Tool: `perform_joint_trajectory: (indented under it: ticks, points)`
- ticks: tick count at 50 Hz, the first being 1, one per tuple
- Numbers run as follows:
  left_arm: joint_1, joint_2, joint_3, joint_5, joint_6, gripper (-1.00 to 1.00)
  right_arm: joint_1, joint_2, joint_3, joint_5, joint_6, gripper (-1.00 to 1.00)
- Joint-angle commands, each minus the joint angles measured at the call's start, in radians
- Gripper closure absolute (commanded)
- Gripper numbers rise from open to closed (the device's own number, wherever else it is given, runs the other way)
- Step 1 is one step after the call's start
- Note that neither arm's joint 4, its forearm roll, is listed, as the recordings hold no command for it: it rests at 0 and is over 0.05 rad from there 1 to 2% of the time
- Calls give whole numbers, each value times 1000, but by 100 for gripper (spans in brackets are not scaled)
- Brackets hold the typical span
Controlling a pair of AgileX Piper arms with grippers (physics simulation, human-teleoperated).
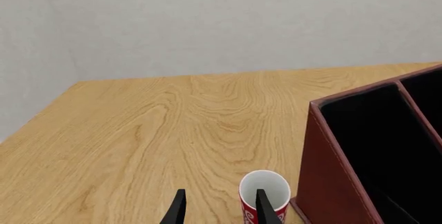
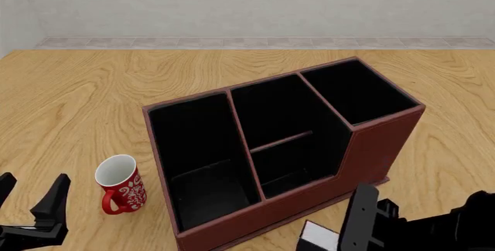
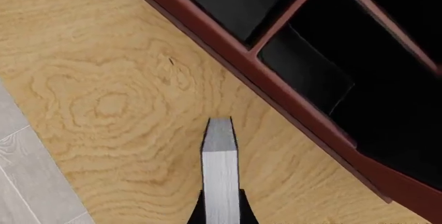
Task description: Pick up the book and place it in the right compartment of the caddy.
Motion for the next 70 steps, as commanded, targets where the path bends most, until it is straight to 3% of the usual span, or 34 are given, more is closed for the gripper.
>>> perform_joint_trajectory:
  ticks: [1,20,24,42,52,70]
  points:
    - [0,9,0,-10,0,-100,-1,-8,-7,18,6,100]
    - [-7,55,0,-56,-3,-100,26,-72,-63,111,26,100]
    - [-8,50,0,-53,-3,-100,1,-100,-76,144,-1,100]
    - [-21,88,0,-94,-7,-100,-35,-194,-233,309,-8,100]
    - [-25,93,0,-101,-9,-100,-48,-223,-333,404,-36,100]
    - [-29,80,0,-87,-12,-100,-70,-208,-437,423,-109,100]
